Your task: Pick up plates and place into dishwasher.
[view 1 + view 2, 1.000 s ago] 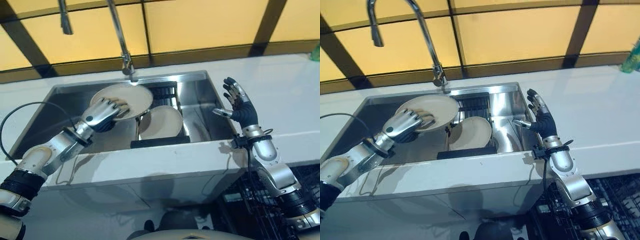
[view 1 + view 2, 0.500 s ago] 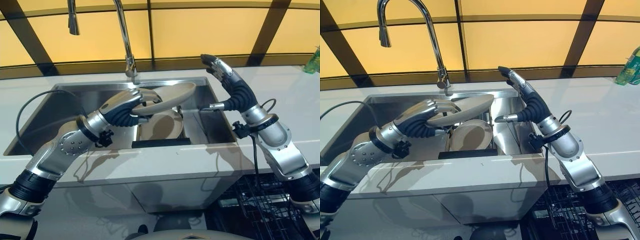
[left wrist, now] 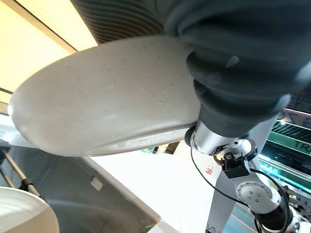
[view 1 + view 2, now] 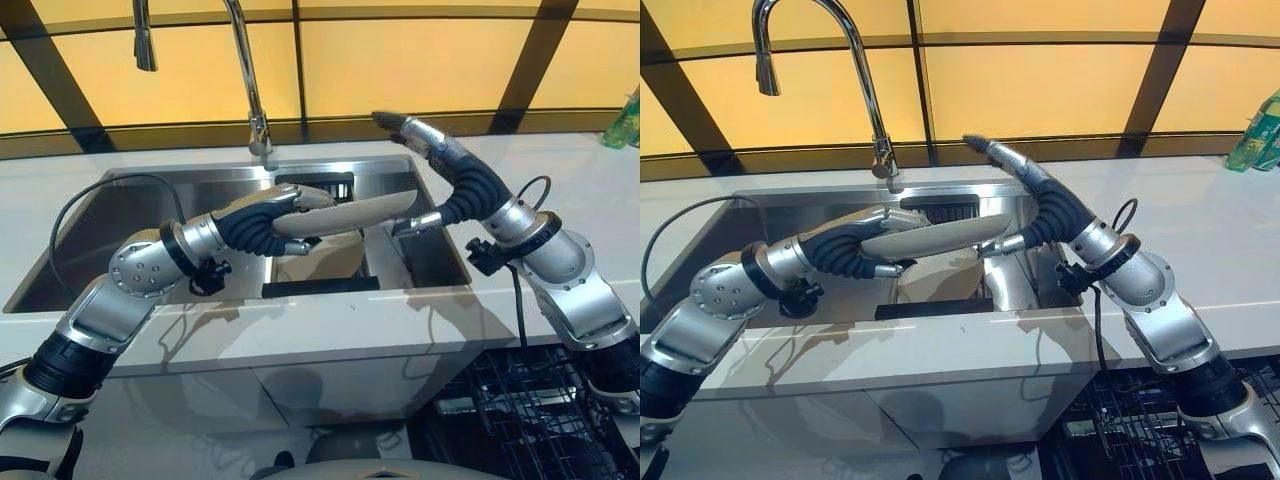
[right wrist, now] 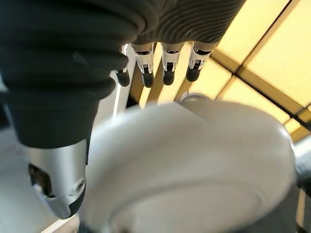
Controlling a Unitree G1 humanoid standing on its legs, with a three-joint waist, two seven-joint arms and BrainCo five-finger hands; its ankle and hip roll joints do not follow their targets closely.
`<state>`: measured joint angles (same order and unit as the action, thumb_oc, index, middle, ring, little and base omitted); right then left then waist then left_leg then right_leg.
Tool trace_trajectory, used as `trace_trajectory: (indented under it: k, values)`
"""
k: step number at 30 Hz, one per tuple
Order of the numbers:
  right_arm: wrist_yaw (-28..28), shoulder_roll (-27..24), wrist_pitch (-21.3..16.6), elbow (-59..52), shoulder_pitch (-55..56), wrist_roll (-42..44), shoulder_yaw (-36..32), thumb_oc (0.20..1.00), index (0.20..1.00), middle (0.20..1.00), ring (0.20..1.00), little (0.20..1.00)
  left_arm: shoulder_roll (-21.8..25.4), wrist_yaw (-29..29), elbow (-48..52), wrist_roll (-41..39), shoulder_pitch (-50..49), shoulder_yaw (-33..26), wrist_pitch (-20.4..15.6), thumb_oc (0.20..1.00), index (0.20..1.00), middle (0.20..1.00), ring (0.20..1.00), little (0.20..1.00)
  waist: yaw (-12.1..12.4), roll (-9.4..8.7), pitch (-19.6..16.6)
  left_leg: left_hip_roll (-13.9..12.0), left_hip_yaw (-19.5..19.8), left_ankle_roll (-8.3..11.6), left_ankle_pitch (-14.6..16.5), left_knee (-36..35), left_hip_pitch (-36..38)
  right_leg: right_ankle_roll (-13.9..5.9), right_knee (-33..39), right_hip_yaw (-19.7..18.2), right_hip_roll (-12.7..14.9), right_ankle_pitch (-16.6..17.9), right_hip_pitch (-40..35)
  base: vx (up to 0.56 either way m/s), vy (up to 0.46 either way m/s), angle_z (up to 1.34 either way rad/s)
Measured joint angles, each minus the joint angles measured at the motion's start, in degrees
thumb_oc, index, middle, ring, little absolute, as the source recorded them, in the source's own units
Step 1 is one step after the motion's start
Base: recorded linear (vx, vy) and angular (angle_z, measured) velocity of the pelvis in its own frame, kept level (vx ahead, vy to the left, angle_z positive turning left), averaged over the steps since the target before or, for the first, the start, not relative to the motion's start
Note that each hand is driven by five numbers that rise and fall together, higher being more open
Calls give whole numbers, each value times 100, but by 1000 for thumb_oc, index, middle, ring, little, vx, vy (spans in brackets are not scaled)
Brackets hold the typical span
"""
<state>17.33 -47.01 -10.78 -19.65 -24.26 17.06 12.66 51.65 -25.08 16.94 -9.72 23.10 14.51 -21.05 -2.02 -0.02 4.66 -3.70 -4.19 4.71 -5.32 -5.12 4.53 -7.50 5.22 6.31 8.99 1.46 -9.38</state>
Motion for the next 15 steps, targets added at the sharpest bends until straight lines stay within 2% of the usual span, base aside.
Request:
trace_trajectory:
  k: [4, 13, 15]
  values:
    - [430, -323, 102, -101, -258, 182, 221, 1000, 1000, 1000, 1000, 1000, 26, -79, 158, -124, 51, 3, 15, 200, 200, 200, 200, 200, 1, -33, -41, 1, -3, 1, 0, 0, -1, 0, 0, -3, -2, 0, 2, 0, 0, 0]
    - [737, -264, 112, -97, -617, 436, 572, 1000, 1000, 1000, 1000, 1000, 21, -81, 153, -120, 54, 266, 51, 200, 200, 200, 200, 200, 61, -88, -84, 4, -1, 1, 0, 1, 52, 2, 2, -4, -12, 1, -45, 0, 0, 0]
    - [725, -262, 113, -97, -617, 454, 593, 865, 865, 865, 865, 865, 20, -81, 153, -120, 53, 282, 52, 200, 200, 200, 200, 200, 136, -83, -100, 0, -25, 8, 8, 0, 70, 2, 5, -35, -13, 1, -46, 5, 3, -5]
